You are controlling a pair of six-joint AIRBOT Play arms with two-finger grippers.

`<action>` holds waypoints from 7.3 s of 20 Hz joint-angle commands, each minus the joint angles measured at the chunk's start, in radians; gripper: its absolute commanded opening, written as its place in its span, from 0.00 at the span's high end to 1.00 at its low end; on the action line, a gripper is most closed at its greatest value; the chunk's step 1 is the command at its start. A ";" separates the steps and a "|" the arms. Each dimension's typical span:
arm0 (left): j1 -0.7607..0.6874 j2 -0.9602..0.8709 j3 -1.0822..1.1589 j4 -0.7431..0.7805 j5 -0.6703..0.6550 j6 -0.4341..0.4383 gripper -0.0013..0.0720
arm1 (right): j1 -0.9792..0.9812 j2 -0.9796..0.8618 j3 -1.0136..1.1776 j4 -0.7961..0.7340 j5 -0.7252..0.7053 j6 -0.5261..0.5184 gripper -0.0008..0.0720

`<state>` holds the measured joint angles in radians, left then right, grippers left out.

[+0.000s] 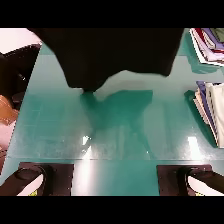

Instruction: Fold the shirts.

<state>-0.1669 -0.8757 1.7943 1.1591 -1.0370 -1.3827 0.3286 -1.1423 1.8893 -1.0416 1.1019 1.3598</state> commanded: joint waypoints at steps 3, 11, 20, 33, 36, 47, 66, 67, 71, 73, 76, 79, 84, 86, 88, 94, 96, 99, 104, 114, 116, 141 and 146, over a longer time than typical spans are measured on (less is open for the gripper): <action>0.001 0.039 0.172 -0.004 -0.011 0.015 0.95 | -0.002 0.168 0.018 -0.080 -0.035 0.036 0.97; 0.001 -0.224 0.039 0.106 -0.111 0.050 0.95 | -0.002 -0.064 0.018 -0.192 0.162 0.224 0.97; 0.002 -0.783 -0.142 0.142 -0.040 0.081 0.95 | -0.002 -0.618 0.018 -0.201 0.229 0.201 0.97; 0.076 -0.755 -0.092 0.099 -0.278 0.024 0.24 | -0.046 -0.592 0.014 -0.078 0.252 0.126 0.40; 0.164 -0.619 -0.209 0.098 -0.317 0.006 0.24 | -0.082 -0.445 -0.116 -0.076 0.277 0.111 0.40; 0.212 -0.150 -1.161 -0.174 -0.181 -0.043 0.24 | -0.092 -0.003 -0.698 -0.047 0.088 0.113 0.40; -0.037 -0.120 -1.247 -0.245 0.087 -0.161 0.95 | -0.259 0.033 -0.943 -0.050 0.230 0.112 0.40; -0.018 -0.120 -1.214 -0.217 0.076 -0.161 0.95 | -0.275 0.032 -1.020 -0.048 0.233 0.113 0.37; -0.007 -0.121 -1.134 -0.193 0.074 -0.161 0.95 | -0.256 0.006 -1.286 0.119 0.146 0.078 0.26; -0.007 -0.121 -1.128 -0.193 0.075 -0.161 0.95 | -0.202 -0.024 -1.349 0.212 0.063 0.062 0.30; -0.007 -0.121 -1.128 -0.193 0.073 -0.161 0.95 | -0.111 -0.076 -1.359 0.264 -0.047 0.063 0.31; -0.007 -0.121 -1.128 -0.193 0.068 -0.161 0.95 | -0.069 -0.114 -1.359 0.304 -0.103 0.062 0.43; -0.007 -0.118 -1.075 -0.130 -0.015 -0.153 0.95 | -0.084 -0.017 -1.358 0.308 -0.140 0.008 0.96; -0.007 -0.108 -0.982 -0.076 -0.085 -0.154 0.95 | -0.133 0.087 -1.319 0.302 -0.104 0.007 0.96; -0.007 -0.067 -0.853 -0.034 -0.132 -0.154 0.95 | -0.193 0.190 -1.223 0.277 -0.048 0.007 0.96; -0.007 0.136 -0.345 0.129 -0.171 -0.161 0.95 | -0.404 0.423 -0.701 0.163 0.016 0.007 0.96; -0.007 0.172 -0.157 0.184 -0.168 -0.171 0.95 | -0.475 0.459 -0.532 0.113 0.040 0.008 0.96; -0.007 0.180 0.099 0.233 -0.168 -0.215 0.95 | -0.617 0.492 -0.316 0.069 0.100 0.008 0.96; -0.007 0.174 0.273 0.306 -0.092 -0.215 0.95 | -0.873 0.451 -0.071 0.072 0.222 0.008 0.96; -0.007 -0.219 -0.011 0.463 -0.349 -0.180 0.95 | -0.545 0.052 -0.063 -0.124 0.536 0.126 0.97; -0.007 -0.327 -0.120 0.465 -0.318 -0.172 0.95 | -0.459 -0.048 -0.165 -0.175 0.560 0.137 0.96; 0.161 -0.696 -0.355 0.172 -0.185 -0.016 0.95 | -0.312 -0.523 -0.245 -0.267 0.317 0.064 0.96; 0.162 -0.696 -0.455 0.175 -0.131 -0.058 0.78 | -0.299 -0.478 -0.401 -0.259 0.241 0.064 0.80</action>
<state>-0.0063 -1.5726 1.3849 1.3521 -1.1843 -1.4200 0.0227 -1.6463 1.5745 -1.3010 1.3918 1.4261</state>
